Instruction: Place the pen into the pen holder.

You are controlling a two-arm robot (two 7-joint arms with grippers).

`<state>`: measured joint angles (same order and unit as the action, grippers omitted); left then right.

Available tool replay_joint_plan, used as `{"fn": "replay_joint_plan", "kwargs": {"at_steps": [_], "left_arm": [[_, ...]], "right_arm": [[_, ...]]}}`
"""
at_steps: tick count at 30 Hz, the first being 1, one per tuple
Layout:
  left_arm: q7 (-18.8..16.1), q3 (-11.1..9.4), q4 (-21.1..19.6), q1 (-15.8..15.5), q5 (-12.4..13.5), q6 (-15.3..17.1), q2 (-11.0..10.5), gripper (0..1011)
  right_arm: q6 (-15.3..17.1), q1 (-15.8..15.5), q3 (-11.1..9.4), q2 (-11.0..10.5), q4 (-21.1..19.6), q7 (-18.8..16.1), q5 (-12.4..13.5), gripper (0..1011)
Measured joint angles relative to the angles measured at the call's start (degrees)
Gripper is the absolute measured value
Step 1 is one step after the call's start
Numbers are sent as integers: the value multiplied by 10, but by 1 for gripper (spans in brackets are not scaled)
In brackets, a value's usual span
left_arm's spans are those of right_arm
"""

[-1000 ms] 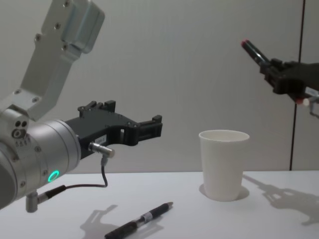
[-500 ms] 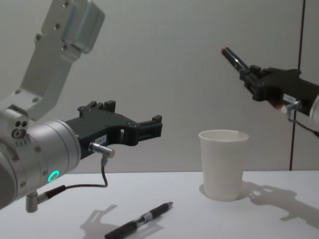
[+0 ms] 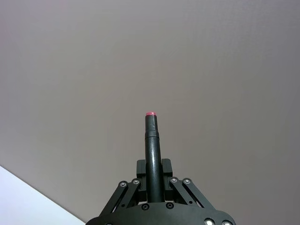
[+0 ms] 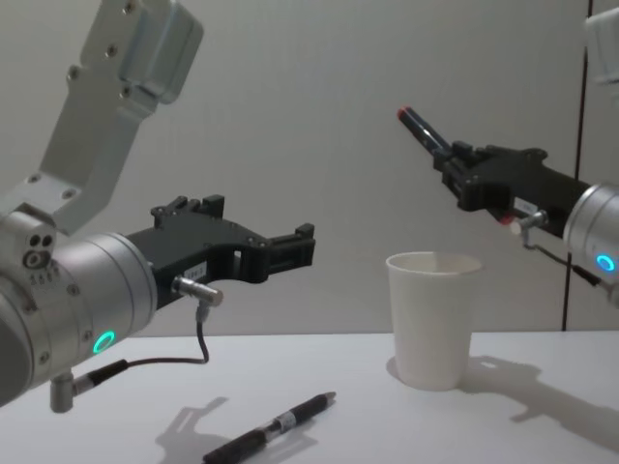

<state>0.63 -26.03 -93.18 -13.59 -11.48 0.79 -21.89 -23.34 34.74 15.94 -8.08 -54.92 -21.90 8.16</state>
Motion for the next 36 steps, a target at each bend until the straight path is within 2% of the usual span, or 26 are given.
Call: {"fn": "replay_joint_plan", "kwargs": {"at_steps": [18, 36], "left_arm": [[0, 0, 0, 0, 0, 0, 0, 1001], [0, 0, 0, 0, 0, 0, 0, 1001]], "right_arm": [[-44, 33, 16, 23, 76, -11, -3, 177], [-57, 42, 22, 30, 105, -8, -7, 178]]}}
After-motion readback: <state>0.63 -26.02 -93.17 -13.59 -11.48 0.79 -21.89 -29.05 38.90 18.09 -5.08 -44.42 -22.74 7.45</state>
